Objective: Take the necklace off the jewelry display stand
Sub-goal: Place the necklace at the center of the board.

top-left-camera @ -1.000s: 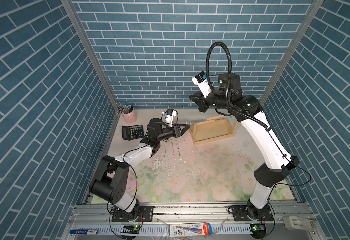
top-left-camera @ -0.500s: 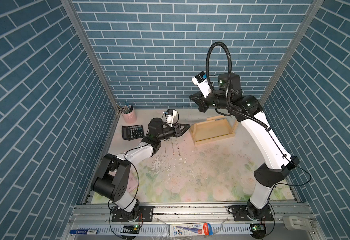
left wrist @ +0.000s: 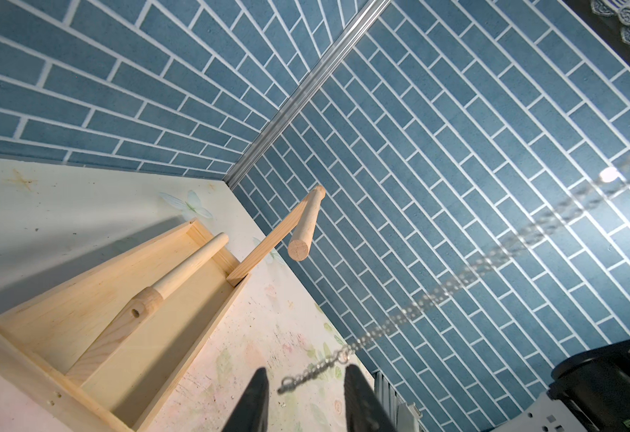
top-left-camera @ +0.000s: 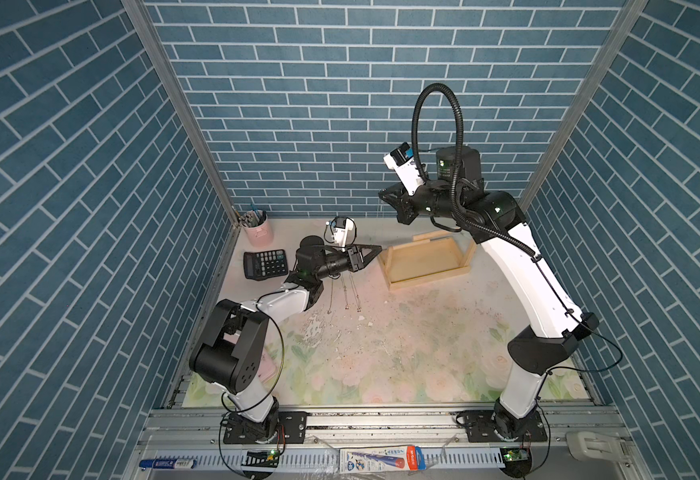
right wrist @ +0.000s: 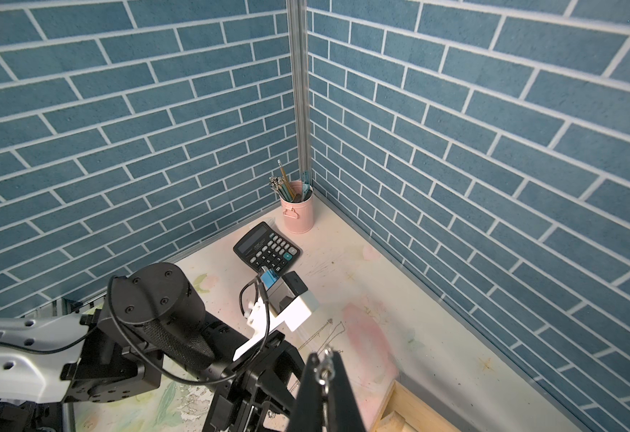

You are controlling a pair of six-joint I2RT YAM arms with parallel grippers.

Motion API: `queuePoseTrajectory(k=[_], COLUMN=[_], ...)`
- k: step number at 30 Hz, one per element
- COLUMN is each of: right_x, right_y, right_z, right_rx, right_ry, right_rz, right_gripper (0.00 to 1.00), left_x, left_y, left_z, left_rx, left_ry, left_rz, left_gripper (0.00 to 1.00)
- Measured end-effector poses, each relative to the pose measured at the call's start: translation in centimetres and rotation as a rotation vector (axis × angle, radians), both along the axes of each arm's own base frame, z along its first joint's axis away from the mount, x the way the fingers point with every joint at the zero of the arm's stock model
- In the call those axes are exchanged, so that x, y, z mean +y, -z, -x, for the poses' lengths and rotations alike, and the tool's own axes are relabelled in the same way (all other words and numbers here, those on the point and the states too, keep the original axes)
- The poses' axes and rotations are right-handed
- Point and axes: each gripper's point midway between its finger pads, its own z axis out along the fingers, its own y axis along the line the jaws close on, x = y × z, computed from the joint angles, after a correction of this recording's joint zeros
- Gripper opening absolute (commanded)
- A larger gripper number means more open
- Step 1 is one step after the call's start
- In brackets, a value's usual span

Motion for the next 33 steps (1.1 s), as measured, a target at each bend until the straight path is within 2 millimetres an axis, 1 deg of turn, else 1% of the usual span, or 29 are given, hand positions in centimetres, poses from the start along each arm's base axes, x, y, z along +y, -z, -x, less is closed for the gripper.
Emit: queuePoseTrajectory(k=[14,18,23,33], right_x=[0.00,0.01,0.02,0.02], right_y=[0.00,0.01,0.10,0.34], right_z=[0.01,0.02,0.04,-0.01], right_rx=[0.000,0.000,0.003,0.007], right_ry=[0.000,-0.001,-0.003,0.000], right_rz=[0.000,0.000,0.001,0.006], right_gripper=[0.00,0.00,0.00,0.00], left_x=[-0.01,0.00,0.05,-0.06], left_y=[-0.16,-0.14,-0.13,-0.31], left_z=[0.04,0.03,-0.02,-0.02], left_rx=[-0.007,-0.009,-0.012,-0.029], left_ry=[0.002,0.002,0.001,0.012], left_rz=[0.003,0.002,0.000,0.010], left_gripper=[0.32,0.35,0.35,0.29])
